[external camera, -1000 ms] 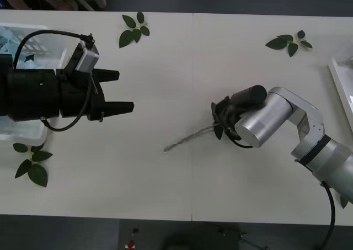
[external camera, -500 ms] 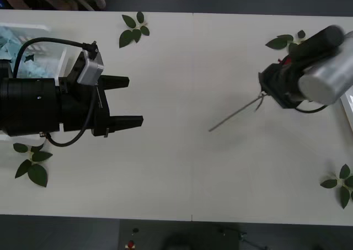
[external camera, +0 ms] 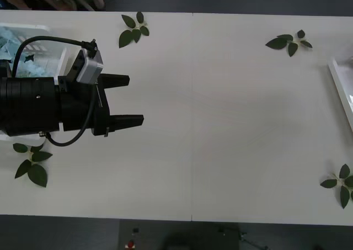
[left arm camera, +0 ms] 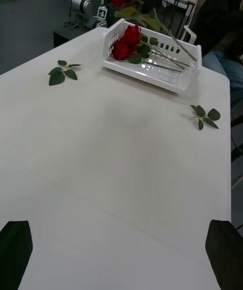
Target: Put the red flowers into the right box and the blue flowers into the left box
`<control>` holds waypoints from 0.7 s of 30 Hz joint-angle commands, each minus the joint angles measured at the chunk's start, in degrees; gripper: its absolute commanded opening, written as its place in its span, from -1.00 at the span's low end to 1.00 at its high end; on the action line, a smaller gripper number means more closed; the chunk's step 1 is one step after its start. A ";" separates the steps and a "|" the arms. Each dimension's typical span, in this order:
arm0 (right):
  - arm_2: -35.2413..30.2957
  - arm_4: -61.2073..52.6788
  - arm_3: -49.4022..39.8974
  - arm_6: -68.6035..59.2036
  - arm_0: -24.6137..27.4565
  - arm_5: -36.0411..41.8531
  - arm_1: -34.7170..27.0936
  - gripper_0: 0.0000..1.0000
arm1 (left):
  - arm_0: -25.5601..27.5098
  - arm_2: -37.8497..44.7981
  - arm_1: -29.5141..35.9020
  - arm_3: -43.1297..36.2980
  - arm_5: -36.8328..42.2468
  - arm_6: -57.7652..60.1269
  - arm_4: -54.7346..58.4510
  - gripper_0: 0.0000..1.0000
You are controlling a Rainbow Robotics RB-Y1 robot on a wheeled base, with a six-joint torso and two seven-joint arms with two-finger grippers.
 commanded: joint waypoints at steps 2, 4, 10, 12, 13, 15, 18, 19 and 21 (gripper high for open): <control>3.68 8.92 5.55 9.62 -1.44 -5.40 1.17 -1.00 | -0.74 0.52 0.23 -1.27 -0.32 -0.50 -0.02 1.00; 3.77 12.18 7.48 12.26 -1.44 -7.42 1.87 -1.00 | -0.74 0.52 0.23 -1.27 -0.32 -0.50 -0.02 1.00; 4.03 19.30 14.08 19.82 -1.44 -16.83 4.24 -1.00 | -0.74 0.52 0.23 -1.27 -0.32 -0.50 -0.02 1.00; 4.12 20.61 16.36 20.96 -1.44 -21.04 5.21 -1.00 | -0.74 0.52 0.23 -1.27 -0.32 -0.50 -0.02 1.00; 4.12 21.14 16.98 20.96 -1.44 -21.84 5.38 -1.00 | -0.74 0.52 0.23 -1.27 -0.32 -0.50 -0.02 1.00; 4.12 21.23 18.73 20.61 -1.44 -24.56 6.26 -1.00 | -0.74 0.52 0.23 -1.27 -0.32 -0.50 -0.02 1.00; 4.12 21.32 21.63 20.43 -1.44 -27.55 7.41 -1.00 | -0.74 0.52 0.23 -1.27 -0.32 -0.50 -0.02 1.00; 4.12 21.32 22.25 20.43 -1.44 -28.34 7.58 -1.00 | -0.74 0.52 0.23 -1.27 -0.32 -0.50 -0.02 1.00; 4.30 21.32 25.06 20.61 -1.44 -31.33 8.37 -1.00 | -0.74 0.52 0.23 -1.27 -0.32 -0.50 -0.02 1.00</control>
